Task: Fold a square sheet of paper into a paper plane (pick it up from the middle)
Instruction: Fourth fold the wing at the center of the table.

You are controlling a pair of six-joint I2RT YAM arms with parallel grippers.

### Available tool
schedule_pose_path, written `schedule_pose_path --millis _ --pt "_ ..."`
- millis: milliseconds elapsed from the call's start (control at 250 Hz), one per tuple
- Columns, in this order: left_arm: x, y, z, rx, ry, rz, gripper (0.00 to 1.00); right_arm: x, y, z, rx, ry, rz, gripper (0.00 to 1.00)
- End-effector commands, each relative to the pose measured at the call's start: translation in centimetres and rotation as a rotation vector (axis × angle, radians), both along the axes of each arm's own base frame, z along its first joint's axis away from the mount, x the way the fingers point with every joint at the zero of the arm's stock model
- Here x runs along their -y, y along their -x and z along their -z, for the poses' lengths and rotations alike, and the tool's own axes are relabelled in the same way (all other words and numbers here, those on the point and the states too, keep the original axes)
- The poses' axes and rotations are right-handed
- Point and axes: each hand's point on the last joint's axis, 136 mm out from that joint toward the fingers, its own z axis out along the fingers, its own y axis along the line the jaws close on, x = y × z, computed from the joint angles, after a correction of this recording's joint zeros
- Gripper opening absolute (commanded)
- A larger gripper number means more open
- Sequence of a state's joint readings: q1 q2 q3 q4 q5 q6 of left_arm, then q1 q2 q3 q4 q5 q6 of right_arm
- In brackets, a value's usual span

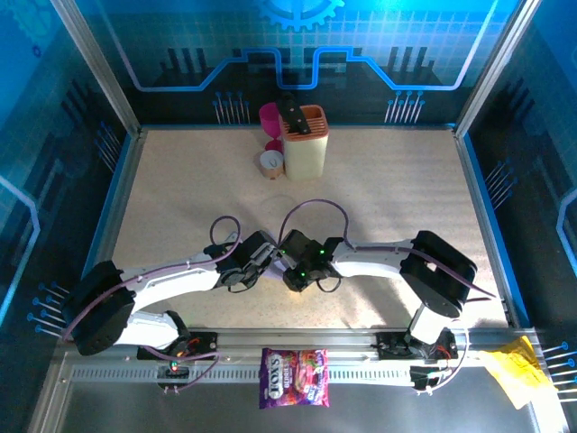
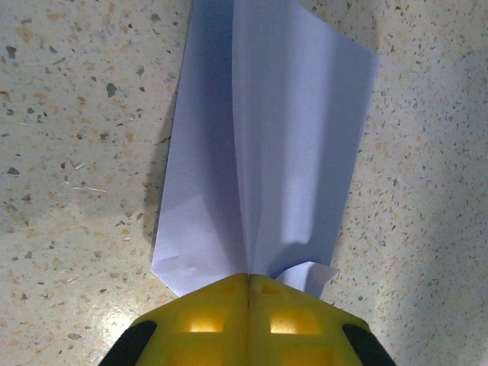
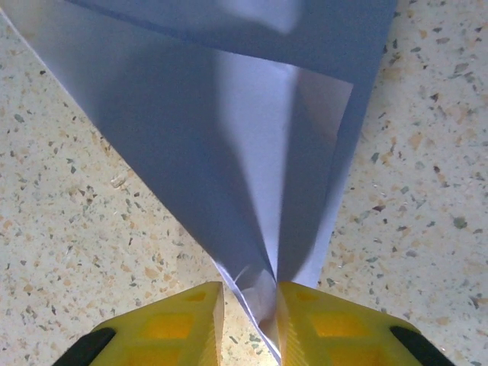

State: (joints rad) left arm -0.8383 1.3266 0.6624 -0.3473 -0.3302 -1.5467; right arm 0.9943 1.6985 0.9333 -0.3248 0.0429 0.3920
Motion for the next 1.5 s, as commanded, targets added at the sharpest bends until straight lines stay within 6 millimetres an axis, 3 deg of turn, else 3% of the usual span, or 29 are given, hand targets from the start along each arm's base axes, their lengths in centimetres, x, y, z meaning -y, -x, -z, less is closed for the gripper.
schedule_pose_path --millis 0,395,591,815,1019,1039,1210,1366,1494 --pt "-0.8 0.5 0.1 -0.001 -0.017 -0.016 0.00 -0.5 -0.4 -0.1 0.016 0.011 0.006 0.24" --pt "-0.7 0.5 0.1 -0.001 -0.011 -0.018 0.00 -0.2 -0.7 0.2 0.024 0.032 0.014 0.15" --pt "-0.5 0.4 0.0 -0.001 -0.003 -0.017 0.00 0.0 -0.6 0.7 0.013 0.041 0.015 0.00" --pt "-0.5 0.3 -0.3 0.013 -0.007 -0.003 0.00 0.5 -0.4 1.5 -0.029 0.020 0.032 0.00" --pt "-1.0 -0.1 -1.4 0.054 -0.057 0.032 0.24 0.3 -0.4 1.6 -0.097 -0.069 0.061 0.00" --pt "-1.0 -0.1 -1.6 0.060 -0.061 0.032 0.26 1.0 0.1 2.3 -0.118 -0.059 0.067 0.00" --pt "-1.6 -0.2 -2.6 0.097 -0.102 0.048 0.33 1.4 0.8 2.9 -0.203 -0.092 0.083 0.00" --pt "-2.3 0.0 -2.8 0.116 -0.138 0.058 0.28 1.5 1.4 3.6 -0.291 -0.127 0.108 0.00" --pt "-2.2 -0.1 -3.1 0.146 -0.165 0.094 0.11 1.6 1.9 4.3 -0.358 -0.152 0.124 0.00"
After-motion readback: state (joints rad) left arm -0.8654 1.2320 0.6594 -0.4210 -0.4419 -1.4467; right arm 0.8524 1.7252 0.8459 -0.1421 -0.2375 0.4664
